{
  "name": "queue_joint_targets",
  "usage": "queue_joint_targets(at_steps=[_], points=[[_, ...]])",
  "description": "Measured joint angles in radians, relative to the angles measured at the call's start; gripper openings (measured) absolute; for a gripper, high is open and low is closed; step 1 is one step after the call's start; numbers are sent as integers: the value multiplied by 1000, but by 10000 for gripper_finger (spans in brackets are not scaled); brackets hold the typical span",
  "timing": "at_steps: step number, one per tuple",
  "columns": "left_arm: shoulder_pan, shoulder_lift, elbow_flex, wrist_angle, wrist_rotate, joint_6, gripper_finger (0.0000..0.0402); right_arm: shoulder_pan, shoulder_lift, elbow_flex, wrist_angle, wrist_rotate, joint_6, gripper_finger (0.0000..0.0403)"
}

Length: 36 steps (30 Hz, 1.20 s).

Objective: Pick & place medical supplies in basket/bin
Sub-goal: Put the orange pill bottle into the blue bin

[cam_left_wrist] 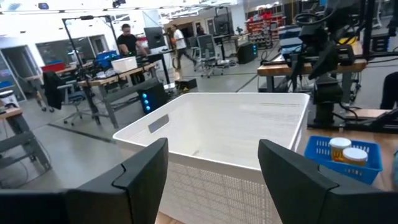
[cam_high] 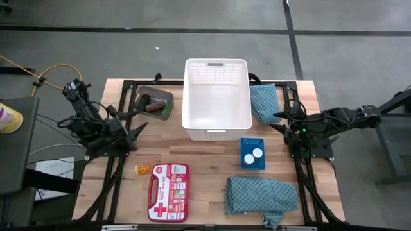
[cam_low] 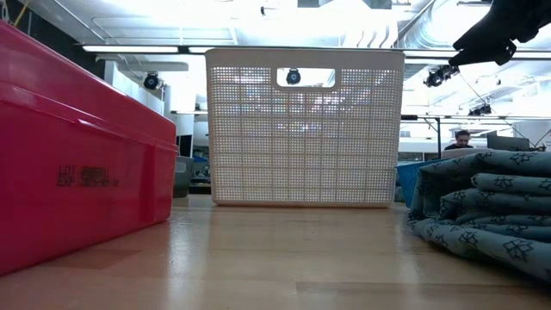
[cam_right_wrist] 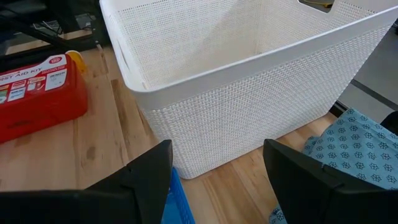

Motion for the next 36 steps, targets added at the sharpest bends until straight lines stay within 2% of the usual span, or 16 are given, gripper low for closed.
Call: queue_joint_targets(at_steps=[10,12,18,22,29,36], points=[[-27,4,3,18,3,-23,242,0,0,0,0,0,0,239],[-27,4,6,31,35,-23,242,0,0,0,0,0,0,239],[-28,8,7,10,225,-1,235,0,0,0,0,0,0,239],[4,11,7,-66,339,-65,225,0,0,0,0,0,0,239],[166,59,7,-194,646,-284,220,0,0,0,0,0,0,239],[341,112,14,-232,889,-400,220,0,0,0,0,0,0,239]])
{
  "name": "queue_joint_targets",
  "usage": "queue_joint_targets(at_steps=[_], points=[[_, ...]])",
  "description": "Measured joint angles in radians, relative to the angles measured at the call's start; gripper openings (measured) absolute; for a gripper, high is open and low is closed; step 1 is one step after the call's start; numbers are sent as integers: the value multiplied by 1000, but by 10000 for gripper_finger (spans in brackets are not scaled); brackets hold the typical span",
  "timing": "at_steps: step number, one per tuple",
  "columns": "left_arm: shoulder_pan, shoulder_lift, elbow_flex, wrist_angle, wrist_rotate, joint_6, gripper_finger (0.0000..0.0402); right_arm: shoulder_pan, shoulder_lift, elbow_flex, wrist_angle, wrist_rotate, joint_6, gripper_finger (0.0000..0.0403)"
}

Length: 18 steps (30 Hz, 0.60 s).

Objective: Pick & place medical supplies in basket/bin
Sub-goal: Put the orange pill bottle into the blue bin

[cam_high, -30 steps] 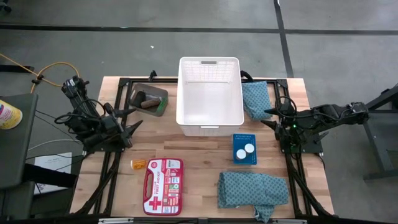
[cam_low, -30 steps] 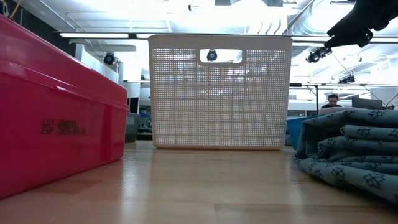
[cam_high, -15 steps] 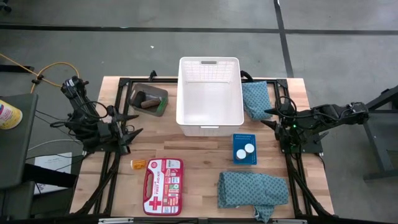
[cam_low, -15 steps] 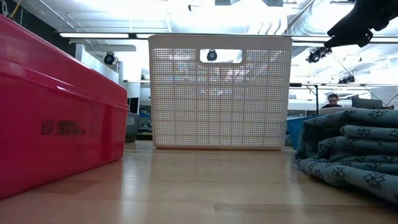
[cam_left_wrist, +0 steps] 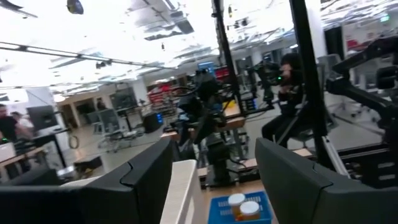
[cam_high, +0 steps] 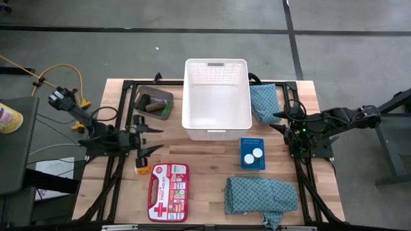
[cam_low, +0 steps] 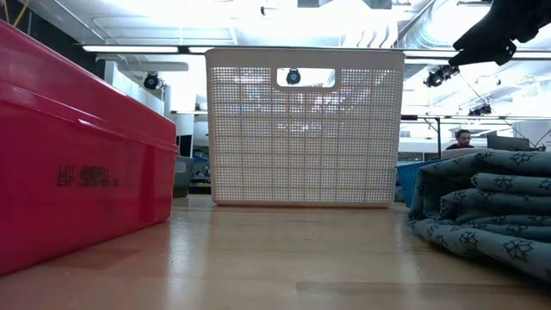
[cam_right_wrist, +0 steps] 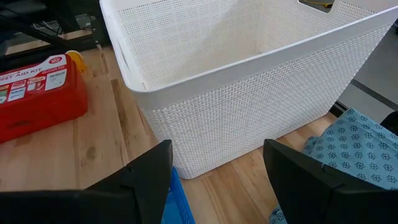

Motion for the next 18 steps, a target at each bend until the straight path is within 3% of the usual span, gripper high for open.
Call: queue_joint_targets(at_steps=[9,18], points=[[215,110,86,-139,261,-181,220,0,0,0,0,0,0,239],[282,126,217,-478,305,-275,220,0,0,0,0,0,0,239]])
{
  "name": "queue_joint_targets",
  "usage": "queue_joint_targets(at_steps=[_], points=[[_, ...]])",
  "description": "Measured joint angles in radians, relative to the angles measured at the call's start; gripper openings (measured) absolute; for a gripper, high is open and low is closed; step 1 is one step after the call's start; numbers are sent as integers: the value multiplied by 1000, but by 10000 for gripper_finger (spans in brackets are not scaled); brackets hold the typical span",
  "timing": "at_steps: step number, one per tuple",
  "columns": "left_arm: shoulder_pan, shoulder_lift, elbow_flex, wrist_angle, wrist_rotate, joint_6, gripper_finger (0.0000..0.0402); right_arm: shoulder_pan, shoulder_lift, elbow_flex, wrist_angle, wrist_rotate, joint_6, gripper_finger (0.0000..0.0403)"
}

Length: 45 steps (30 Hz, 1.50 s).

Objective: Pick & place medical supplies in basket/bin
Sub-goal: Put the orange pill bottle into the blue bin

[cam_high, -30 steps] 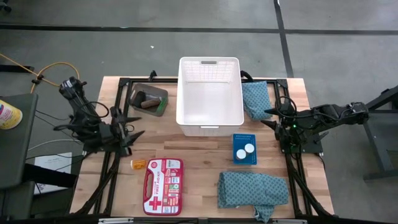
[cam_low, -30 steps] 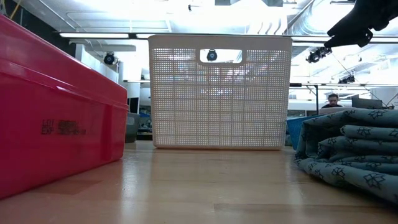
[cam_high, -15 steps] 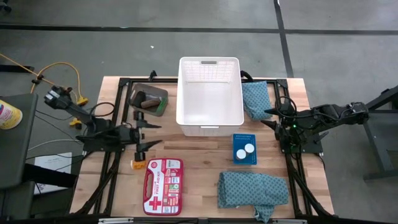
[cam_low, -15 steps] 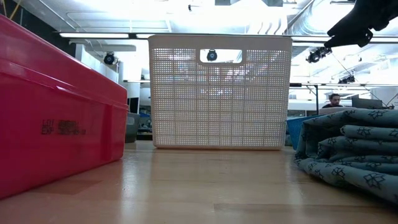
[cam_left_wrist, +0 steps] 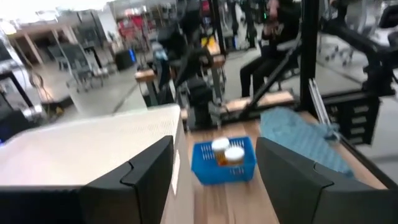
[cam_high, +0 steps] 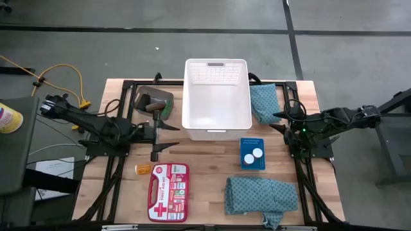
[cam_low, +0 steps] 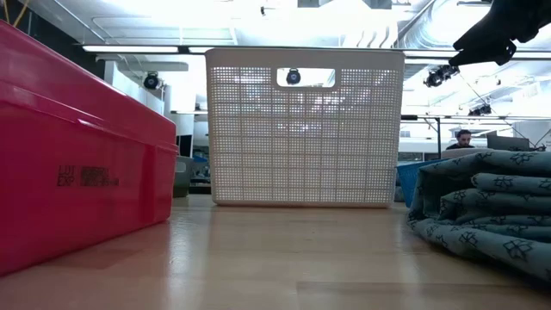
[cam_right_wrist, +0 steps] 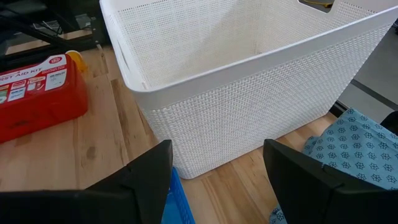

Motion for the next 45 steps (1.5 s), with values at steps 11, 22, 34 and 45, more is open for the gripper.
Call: queue_joint_targets(at_steps=[11,22,34,45], points=[[-6,-11,107,-420,-91,-242,220,0,0,0,0,0,0,239],[-61,-11,187,-803,-47,-469,220,0,0,0,0,0,0,239],[-69,-11,188,-968,237,-706,220,0,0,0,0,0,0,239],[-68,-11,188,-1061,247,-771,220,0,0,0,0,0,0,239]])
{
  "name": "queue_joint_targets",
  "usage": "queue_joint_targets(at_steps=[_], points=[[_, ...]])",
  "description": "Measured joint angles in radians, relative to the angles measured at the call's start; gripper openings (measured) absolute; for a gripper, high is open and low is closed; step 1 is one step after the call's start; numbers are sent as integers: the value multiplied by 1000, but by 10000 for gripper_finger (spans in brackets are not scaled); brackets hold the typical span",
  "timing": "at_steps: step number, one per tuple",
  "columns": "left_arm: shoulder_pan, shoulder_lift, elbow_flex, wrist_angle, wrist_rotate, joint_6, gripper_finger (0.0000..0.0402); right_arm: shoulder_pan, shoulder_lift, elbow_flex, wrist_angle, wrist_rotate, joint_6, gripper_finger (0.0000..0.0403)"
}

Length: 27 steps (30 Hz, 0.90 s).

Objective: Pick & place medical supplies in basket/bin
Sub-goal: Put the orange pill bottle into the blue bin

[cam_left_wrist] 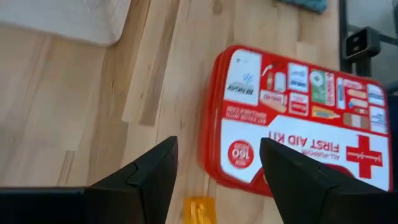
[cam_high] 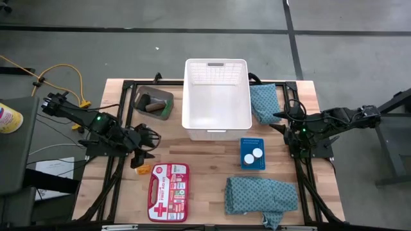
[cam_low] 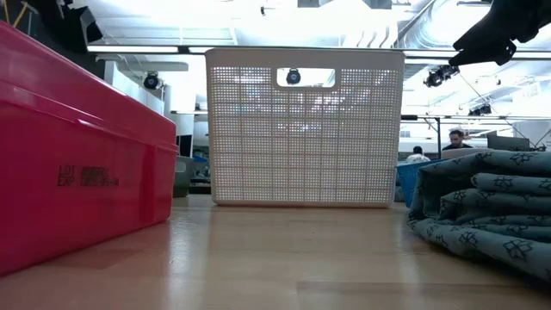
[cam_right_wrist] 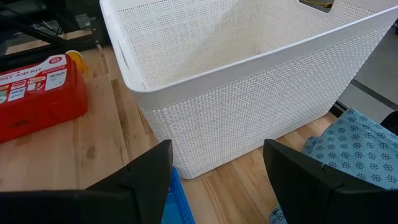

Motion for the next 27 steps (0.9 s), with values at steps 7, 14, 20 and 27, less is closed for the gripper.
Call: queue_joint_targets(at_steps=[7,14,20,27], points=[[-6,0,0,-143,2,-89,220,0,0,0,0,0,0,239],[-73,2,0,-175,47,-123,220,0,0,0,0,0,0,239],[-169,3,0,-202,51,-233,220,0,0,0,0,0,0,239],[-299,27,0,-208,68,-364,220,0,0,0,0,0,0,239]])
